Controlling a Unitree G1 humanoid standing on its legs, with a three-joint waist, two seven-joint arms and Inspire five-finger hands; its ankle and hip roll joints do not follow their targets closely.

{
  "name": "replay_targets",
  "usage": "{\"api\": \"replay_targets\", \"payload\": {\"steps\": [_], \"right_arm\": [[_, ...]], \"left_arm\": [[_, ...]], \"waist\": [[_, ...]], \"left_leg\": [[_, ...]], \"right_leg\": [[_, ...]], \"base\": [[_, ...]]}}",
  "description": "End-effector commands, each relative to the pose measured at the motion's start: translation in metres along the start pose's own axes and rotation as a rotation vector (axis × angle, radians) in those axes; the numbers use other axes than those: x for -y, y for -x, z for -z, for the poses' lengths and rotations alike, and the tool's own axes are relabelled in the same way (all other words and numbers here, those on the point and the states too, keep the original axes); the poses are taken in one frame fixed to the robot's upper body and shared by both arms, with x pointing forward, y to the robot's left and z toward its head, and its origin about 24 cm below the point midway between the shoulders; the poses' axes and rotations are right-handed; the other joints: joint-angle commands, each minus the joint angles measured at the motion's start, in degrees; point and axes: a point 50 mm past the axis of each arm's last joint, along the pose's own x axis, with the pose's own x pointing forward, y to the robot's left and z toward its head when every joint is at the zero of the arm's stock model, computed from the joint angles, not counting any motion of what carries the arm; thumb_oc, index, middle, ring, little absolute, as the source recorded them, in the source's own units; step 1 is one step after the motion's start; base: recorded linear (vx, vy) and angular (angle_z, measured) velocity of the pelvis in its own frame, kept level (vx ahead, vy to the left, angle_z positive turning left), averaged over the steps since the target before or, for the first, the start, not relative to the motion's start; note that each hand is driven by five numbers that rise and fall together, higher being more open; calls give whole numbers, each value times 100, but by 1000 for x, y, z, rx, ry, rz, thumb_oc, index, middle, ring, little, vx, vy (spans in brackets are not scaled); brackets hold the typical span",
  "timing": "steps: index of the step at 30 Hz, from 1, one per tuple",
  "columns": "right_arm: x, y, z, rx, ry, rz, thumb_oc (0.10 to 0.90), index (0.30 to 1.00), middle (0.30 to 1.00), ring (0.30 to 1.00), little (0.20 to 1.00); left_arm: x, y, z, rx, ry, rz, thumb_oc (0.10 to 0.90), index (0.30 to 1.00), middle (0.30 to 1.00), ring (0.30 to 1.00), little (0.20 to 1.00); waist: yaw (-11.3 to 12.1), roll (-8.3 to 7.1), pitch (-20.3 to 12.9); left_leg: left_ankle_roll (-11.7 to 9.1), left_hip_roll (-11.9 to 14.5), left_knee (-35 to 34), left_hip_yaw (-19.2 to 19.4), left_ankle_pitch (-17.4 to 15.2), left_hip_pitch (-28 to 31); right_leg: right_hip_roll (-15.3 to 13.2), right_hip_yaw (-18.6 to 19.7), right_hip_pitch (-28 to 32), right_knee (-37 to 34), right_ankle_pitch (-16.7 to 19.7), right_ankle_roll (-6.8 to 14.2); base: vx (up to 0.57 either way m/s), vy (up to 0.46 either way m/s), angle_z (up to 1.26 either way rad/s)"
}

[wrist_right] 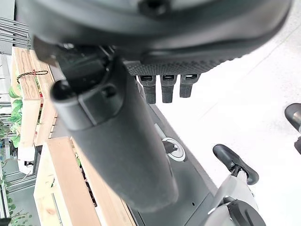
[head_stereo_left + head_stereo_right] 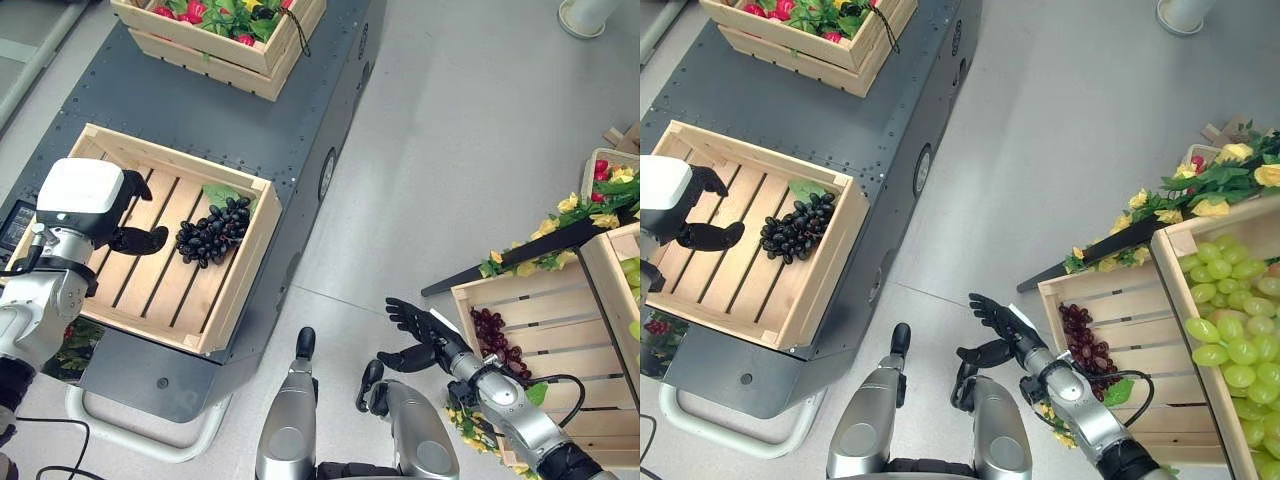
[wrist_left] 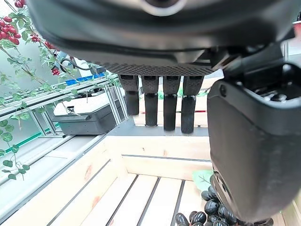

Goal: Pick up the fruits from the basket on one side to the basket on the other side

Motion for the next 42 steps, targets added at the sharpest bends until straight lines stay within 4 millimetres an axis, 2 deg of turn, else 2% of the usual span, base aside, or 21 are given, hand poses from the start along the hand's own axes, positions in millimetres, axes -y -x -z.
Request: {"api": "replay_targets", "payload": {"steps": [1,12,17,21,27,29,35,36,37,38,39,40,42], "right_arm": [[-5,1,-18,125,-27,-11,800,900,900,900,900],[3,0,-23,133,-7,-5,800,900,900,900,900],[2,-2,-23,132,-2,-8,800,900,900,900,900],[1,-3,-24,134,8,-26,800,900,900,900,900],[-2,-3,-26,139,7,-24,800,900,900,900,900],[-5,-4,-25,144,13,-46,800,900,900,900,900],[-9,-6,-28,165,-5,-41,800,900,900,900,900],[-11,-6,-26,159,-9,-47,800,900,900,900,900],[-10,-7,-28,165,-7,-45,800,900,900,900,900],[-13,-6,-26,158,-9,-52,800,900,900,900,900],[-13,-6,-26,157,-9,-52,800,900,900,900,900],[-13,-7,-28,164,-8,-50,800,900,900,900,900],[-14,-6,-25,159,-14,-53,800,900,900,900,900]], "left_arm": [[-21,-7,8,-22,7,-77,800,900,900,900,900],[-17,-19,4,-54,30,-27,800,900,900,900,900],[-9,-25,-2,-50,67,2,800,900,900,900,900],[-7,-27,1,-84,69,-8,800,900,900,900,900],[-10,-29,14,-179,79,-124,800,900,900,900,900],[-13,-28,17,-210,80,-210,800,900,900,900,900],[-15,-28,22,-248,56,-269,800,900,900,900,900],[-14,-27,23,-254,47,-275,800,900,900,900,900],[-16,-28,23,-256,48,-287,800,900,900,900,900],[-18,-28,24,-265,40,-311,800,900,900,900,900],[-18,-28,24,-266,38,-317,800,900,900,900,900],[-22,-29,25,-272,36,-345,800,900,900,900,900],[-23,-29,25,-275,20,-369,800,900,900,900,900]], "waist": [[-100,-49,-447],[-209,-96,-57],[-267,-138,-37],[-321,-159,-37],[-377,-216,-37],[-373,-298,-37],[-348,-410,-37],[-346,-444,-37],[-348,-434,-37],[-353,-478,-37],[-352,-482,-37],[-358,-483,-37],[-352,-498,-37]], "left_leg": [[182,-484,783,354,-678,-596],[180,-399,1264,458,-662,-1188],[210,-353,1524,545,-696,-1579],[199,-308,1619,612,-642,-1796],[217,-276,1751,662,-681,-2026],[226,-252,1702,658,-674,-2065],[227,-227,1714,639,-706,-2137],[201,-243,1761,617,-857,-2050],[238,-220,1715,640,-723,-2134],[216,-223,1781,632,-879,-2062],[219,-220,1787,636,-887,-2060],[254,-196,1729,658,-743,-2147],[224,-221,1776,632,-903,-2053]], "right_leg": [[423,-159,555,-1129,520,-91],[451,-78,4,-643,458,-168],[467,-29,-367,-362,406,-206],[463,-5,-602,-237,413,-208],[465,36,-837,-125,394,-209],[476,36,-877,-176,442,-181],[518,3,-898,-205,431,-187],[517,49,-793,-200,338,-141],[529,3,-881,-222,430,-186],[518,41,-786,-218,344,-133],[517,42,-781,-218,342,-132],[532,-2,-870,-258,442,-175],[533,51,-759,-258,343,-136]], "base": [[-50,18,-2],[-52,23,2],[-33,29,2],[-1,52,-9],[-5,22,-2],[0,0,0],[8,-18,-1],[0,0,0],[70,-29,-3],[0,0,0],[0,0,0],[0,0,0],[11,-16,-3]]}}
